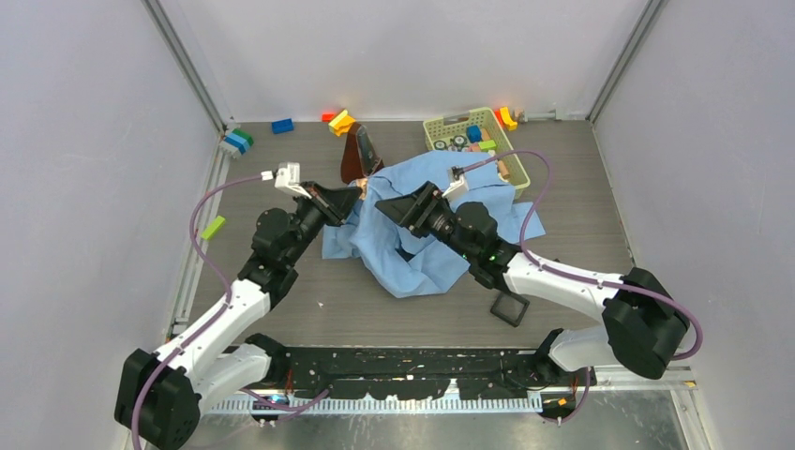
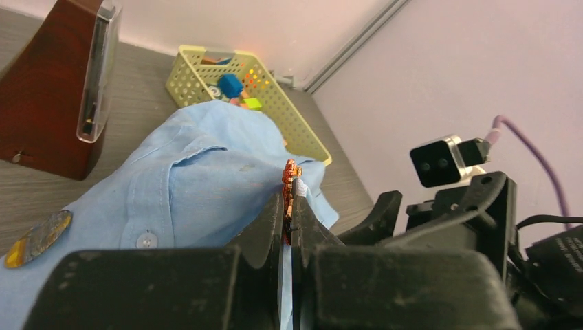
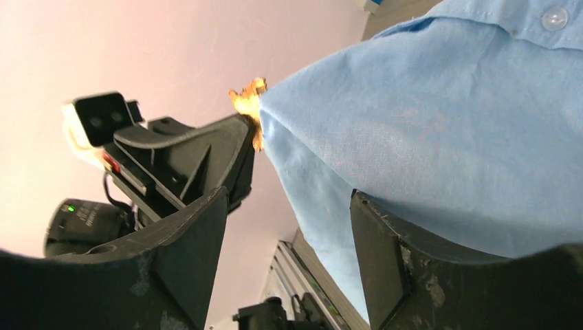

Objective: Remove the brooch from the garment

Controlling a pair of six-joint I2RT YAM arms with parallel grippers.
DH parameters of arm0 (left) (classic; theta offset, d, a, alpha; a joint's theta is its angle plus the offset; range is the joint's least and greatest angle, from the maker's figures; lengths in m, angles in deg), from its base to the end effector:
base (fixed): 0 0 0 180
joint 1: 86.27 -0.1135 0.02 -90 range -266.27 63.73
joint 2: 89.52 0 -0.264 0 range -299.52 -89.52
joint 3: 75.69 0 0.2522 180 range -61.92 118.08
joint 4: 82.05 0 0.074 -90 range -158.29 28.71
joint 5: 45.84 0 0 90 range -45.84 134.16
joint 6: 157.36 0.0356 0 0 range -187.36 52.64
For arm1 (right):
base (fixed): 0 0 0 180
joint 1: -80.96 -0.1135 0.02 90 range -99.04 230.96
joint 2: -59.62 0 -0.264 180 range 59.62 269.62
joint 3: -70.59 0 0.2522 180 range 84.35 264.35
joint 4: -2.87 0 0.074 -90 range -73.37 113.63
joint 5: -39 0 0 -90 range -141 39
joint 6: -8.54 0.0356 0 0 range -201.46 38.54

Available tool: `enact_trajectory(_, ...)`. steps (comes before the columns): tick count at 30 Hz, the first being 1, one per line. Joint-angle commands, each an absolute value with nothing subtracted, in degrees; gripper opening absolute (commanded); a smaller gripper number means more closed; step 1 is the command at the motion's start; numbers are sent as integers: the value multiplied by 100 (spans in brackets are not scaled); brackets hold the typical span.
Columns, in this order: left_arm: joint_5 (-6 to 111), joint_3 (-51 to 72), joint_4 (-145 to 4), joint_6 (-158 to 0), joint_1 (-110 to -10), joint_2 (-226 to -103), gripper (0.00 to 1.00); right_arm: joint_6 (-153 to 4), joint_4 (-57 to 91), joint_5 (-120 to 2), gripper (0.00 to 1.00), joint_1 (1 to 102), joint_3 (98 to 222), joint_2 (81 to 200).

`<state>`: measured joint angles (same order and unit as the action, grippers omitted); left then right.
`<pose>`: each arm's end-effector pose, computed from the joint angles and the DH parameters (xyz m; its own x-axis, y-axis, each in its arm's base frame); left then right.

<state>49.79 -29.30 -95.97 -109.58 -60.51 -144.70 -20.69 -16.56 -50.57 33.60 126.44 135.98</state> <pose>0.2034 -0.1020 0.3015 -0.2901 -0.6025 -0.7435 0.4396 0.6062 -0.6628 0.2058 0.2231 0.2796 -0.6437 0.5892 -0.4884 -0.3456 0.3456 0.8724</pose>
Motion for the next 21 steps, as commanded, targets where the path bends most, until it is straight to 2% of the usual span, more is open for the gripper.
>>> enact_trajectory(1, 5054, -3121, -10480, -11364, -6069, -14240, 0, -1711, -2589, -4732, 70, 3427, 12629, 13534)
enact_trajectory(6, 5222, -3393, -11012, -11911, -6069, -14263, 0, -1289, -3488, -5259, 66, 3527, 12634, 13895)
enact_trajectory(12, 5273, -3591, -11347, -12215, -6069, -14160, 0, -1053, -3506, -5449, 59, 3592, 12744, 14177)
enact_trajectory(14, 5290, -3593, -11293, -12204, -6069, -14103, 0, -1099, -3367, -5466, 61, 3595, 12753, 14160)
enact_trajectory(18, 5348, -3537, -11090, -12181, -6069, -14014, 0, -1365, -3021, -5329, 76, 3596, 12660, 13985)
enact_trajectory(19, 5374, -3517, -11021, -12192, -6069, -13999, 0, -1457, -2711, -5337, 77, 3600, 12737, 13968)
enact_trajectory(21, 5447, -3478, -10950, -12267, -6069, -14014, 0, -1506, -2446, -5480, 71, 3626, 12906, 14003)
